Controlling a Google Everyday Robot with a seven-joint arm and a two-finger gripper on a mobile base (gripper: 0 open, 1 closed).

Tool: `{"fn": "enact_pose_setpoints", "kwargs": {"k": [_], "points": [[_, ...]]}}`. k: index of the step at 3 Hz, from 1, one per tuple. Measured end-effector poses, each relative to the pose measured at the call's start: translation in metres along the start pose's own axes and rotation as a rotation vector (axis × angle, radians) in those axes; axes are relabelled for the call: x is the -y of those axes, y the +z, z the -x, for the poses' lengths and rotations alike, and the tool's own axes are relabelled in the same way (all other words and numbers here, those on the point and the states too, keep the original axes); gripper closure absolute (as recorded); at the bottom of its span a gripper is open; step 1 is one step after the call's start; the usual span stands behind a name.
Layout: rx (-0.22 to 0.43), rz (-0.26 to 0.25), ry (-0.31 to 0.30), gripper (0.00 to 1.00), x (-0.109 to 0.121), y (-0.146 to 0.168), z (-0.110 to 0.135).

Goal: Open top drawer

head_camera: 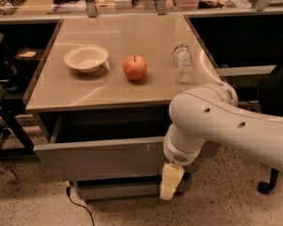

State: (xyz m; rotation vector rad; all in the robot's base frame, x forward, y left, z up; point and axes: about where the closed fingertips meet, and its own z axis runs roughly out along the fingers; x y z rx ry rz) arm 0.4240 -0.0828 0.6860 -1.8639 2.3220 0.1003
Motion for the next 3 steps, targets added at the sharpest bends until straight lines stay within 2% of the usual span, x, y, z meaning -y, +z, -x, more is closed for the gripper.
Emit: {"fn": "enact_pose_setpoints", "kwargs": {"k": [1,2,3], "points": [[0.003,0.000,0.002,0.00,0.000,0.001,0.002],[-0.001,-0.034,-0.009,0.00,0.011,0.002,0.007],[-0.012,-0.038,-0.007,0.00,0.026,0.016,0.012]]}}
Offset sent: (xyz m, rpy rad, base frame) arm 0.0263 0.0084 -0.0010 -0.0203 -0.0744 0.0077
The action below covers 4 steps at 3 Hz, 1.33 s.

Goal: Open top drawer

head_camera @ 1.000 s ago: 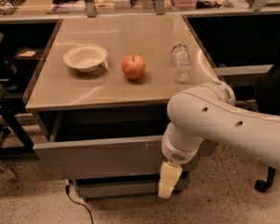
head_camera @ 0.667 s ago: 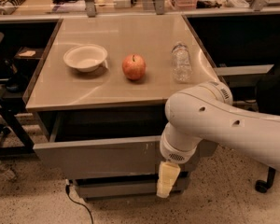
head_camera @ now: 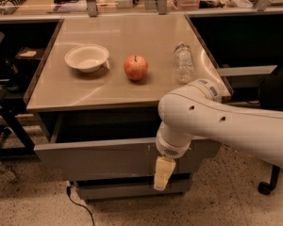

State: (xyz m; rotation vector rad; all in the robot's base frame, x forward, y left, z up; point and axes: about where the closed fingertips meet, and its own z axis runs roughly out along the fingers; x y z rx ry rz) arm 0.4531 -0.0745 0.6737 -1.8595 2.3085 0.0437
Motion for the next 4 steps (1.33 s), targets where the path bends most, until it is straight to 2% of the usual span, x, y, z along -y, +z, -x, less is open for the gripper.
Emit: {"fn": "enact_pose_setpoints", "kwargs": {"k": [1,2,4], "points": [[-0.013,0.022,0.005,0.00,0.007,0.016,-0.001],[-0.037,0.056,0.002,0.00,0.005,0.026,-0.007],[-0.044,0.112,0.023,0.00,-0.016,0.016,-0.026]]}}
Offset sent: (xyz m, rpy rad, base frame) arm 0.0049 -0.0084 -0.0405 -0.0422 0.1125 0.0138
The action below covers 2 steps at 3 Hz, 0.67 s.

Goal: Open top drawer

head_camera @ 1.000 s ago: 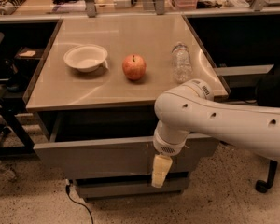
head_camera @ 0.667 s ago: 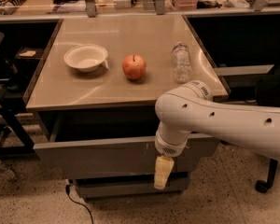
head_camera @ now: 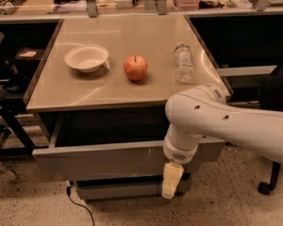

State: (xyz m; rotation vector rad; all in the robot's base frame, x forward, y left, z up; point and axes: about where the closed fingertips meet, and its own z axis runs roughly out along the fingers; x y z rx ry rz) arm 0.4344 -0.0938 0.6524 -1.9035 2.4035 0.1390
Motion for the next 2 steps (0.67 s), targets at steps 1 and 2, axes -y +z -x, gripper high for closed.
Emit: {"fn": "enact_pose_setpoints", "kwargs": {"k": [1,2], "points": [[0.014,0.024,0.006,0.00,-0.0152,-0.0056,-0.0040],[0.014,0.024,0.006,0.00,-0.0152,-0.0056,-0.0040]]}}
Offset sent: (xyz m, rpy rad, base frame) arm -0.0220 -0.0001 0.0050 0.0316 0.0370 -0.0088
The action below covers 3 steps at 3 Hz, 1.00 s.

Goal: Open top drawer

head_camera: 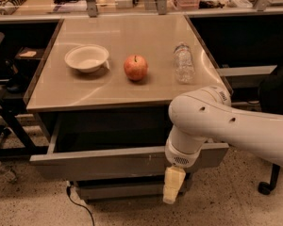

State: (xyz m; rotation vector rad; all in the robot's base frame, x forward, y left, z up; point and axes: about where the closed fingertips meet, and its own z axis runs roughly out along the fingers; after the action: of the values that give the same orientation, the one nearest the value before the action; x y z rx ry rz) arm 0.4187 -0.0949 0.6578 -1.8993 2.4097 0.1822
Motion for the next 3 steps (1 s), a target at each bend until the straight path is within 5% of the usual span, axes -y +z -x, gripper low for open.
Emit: {"fn": "enact_pose_setpoints", "kwargs": {"k": [3], "points": [[-0.035,0.054,0.003,0.00,-0.032,-0.010,-0.028]]}}
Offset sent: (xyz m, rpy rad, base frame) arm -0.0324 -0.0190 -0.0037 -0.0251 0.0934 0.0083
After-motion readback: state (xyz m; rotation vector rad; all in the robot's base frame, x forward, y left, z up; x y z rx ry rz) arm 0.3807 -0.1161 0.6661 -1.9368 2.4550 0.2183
